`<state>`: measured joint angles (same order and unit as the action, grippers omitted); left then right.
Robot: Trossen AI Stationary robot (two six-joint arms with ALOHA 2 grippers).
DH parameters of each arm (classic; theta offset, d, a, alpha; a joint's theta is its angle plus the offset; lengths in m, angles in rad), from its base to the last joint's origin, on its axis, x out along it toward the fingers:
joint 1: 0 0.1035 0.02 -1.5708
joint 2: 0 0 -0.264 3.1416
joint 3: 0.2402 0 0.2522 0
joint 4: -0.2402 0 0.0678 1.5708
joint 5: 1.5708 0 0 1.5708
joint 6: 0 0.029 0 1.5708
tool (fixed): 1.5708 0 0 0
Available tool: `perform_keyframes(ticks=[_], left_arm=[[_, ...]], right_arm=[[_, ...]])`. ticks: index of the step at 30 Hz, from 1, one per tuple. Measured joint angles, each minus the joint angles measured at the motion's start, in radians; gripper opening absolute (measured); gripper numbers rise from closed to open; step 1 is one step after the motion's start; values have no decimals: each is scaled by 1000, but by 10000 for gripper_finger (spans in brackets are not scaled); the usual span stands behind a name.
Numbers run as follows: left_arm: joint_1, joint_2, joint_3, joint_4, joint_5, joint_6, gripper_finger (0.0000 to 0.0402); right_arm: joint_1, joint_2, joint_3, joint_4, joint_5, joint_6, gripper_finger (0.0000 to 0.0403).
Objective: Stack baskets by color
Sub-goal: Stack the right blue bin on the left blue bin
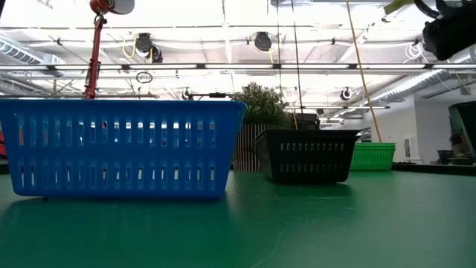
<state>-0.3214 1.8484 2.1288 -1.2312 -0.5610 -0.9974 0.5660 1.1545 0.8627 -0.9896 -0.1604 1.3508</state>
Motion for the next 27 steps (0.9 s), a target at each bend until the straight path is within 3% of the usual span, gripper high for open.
perform_keyframes(ticks=[7,16,27], left_arm=[[0,0,0,0,0,5,177],[0,0,0,0,0,7,177],[-5,0,0,2,1,-27,177]], right_arm=[[47,0,0,-20,17,108,187],[112,0,0,-34,41,160,238],[145,0,-119,124,28,251,247]])
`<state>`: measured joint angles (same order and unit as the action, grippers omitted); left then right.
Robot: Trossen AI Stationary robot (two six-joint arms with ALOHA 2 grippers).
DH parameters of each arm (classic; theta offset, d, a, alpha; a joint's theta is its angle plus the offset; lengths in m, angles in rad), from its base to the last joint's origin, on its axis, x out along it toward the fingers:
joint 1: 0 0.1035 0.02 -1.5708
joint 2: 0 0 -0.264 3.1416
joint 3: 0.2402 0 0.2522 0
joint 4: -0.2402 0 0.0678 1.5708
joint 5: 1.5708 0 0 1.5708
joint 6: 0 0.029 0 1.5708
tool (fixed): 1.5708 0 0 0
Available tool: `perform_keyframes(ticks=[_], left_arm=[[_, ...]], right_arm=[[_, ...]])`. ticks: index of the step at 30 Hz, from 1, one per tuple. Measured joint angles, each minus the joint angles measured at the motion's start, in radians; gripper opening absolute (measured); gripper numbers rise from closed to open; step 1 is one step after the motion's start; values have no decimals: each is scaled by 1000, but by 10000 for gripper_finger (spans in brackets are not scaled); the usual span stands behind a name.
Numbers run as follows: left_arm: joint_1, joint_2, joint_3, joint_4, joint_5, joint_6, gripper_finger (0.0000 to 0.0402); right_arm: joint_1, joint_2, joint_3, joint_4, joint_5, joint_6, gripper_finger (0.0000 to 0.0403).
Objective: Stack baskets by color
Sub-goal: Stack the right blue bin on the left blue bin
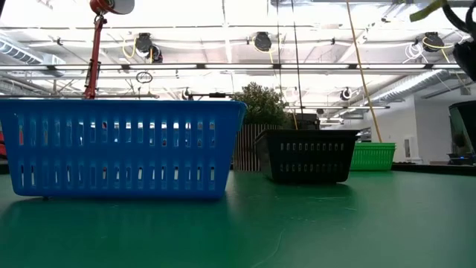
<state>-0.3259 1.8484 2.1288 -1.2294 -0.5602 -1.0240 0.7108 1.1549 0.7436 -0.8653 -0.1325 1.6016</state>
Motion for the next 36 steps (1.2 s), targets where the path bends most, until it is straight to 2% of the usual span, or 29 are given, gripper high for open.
perform_keyframes(ticks=[17,22,32,36], left_arm=[[-1,0,0,3,1,-3,177],[0,0,0,3,1,-2,177],[-1,0,0,3,1,-1,177],[-1,0,0,3,1,0,177]], right_arm=[[0,0,11,36,0,1,198],[0,0,11,2,0,2,152],[0,0,12,84,0,3,16],[-3,0,13,123,-2,9,12]])
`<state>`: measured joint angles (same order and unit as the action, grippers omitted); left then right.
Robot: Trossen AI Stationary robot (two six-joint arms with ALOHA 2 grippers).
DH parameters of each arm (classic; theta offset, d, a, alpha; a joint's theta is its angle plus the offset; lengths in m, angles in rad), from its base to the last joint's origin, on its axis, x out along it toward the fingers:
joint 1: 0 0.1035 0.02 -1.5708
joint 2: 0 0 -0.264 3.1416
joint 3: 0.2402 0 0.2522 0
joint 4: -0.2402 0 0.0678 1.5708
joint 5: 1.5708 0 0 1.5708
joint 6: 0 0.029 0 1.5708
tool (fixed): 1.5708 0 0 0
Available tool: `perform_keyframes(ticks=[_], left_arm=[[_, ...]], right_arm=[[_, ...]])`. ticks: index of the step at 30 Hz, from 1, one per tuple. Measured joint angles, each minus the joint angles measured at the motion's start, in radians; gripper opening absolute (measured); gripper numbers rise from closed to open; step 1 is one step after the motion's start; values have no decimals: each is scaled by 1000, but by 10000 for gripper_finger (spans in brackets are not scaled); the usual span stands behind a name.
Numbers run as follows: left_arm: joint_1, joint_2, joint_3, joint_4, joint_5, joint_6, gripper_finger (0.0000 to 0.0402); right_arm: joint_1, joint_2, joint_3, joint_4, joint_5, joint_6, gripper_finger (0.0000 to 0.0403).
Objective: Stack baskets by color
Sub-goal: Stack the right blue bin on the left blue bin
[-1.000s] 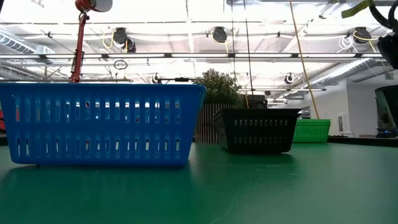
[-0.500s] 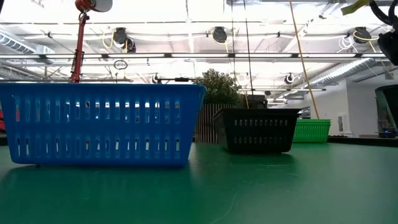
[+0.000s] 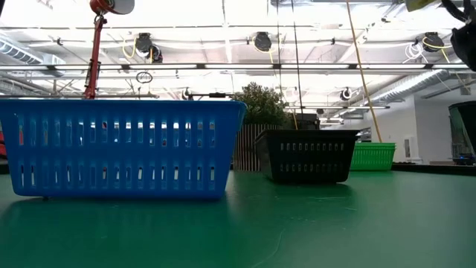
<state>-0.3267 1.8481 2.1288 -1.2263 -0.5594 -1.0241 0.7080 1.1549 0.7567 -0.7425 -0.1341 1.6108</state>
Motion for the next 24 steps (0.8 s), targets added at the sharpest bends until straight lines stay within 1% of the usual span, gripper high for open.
perform_keyframes(ticks=[3,8,11,13,19,24], left_arm=[[0,0,0,0,0,0,177],[0,0,0,0,0,0,177],[0,0,0,1,0,-1,177],[0,0,0,2,0,-2,177],[0,0,0,6,0,-6,177],[1,0,0,12,0,-2,177]], right_arm=[[0,0,0,6,0,1,16],[-1,0,4,4,4,-1,11],[-1,0,23,-7,31,-7,10],[-5,0,39,-23,53,-24,10],[-41,0,88,-63,66,-107,9],[-59,0,104,-61,87,-173,10]])
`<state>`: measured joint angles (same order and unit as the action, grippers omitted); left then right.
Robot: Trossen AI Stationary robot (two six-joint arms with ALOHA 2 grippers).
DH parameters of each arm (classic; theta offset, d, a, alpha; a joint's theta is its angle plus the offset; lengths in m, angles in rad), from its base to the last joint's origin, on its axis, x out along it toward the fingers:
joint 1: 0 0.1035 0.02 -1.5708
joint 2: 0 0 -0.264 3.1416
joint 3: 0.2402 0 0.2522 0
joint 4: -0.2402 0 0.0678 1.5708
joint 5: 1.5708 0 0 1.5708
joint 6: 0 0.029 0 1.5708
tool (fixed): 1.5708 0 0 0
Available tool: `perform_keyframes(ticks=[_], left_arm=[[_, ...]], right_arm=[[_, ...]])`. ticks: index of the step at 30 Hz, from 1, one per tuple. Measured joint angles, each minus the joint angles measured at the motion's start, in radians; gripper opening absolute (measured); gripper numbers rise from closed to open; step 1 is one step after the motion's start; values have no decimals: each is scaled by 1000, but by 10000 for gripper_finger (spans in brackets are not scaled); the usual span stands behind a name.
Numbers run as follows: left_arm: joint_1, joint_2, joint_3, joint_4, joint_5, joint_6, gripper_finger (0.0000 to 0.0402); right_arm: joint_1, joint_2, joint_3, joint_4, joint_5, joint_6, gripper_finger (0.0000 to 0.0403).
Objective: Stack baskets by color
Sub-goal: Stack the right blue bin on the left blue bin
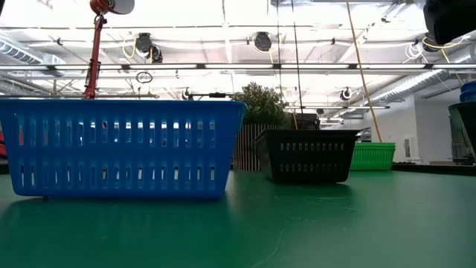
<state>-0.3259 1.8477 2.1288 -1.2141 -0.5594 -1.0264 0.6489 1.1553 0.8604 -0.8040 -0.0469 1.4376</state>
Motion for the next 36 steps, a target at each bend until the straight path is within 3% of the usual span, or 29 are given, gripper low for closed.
perform_keyframes(ticks=[6,11,20,32,36], left_arm=[[0,0,0,5,0,0,177],[0,0,0,6,-13,2,177],[15,0,0,12,-18,11,177],[29,0,0,64,-18,63,177],[31,0,0,64,-18,63,177]], right_arm=[[-2,0,0,-2,-6,-23,26],[-2,0,0,-9,-19,-52,7],[-2,-8,0,-20,-35,-63,8],[-14,-8,107,-250,2,-86,8],[-20,-8,109,-255,-2,-73,8]])
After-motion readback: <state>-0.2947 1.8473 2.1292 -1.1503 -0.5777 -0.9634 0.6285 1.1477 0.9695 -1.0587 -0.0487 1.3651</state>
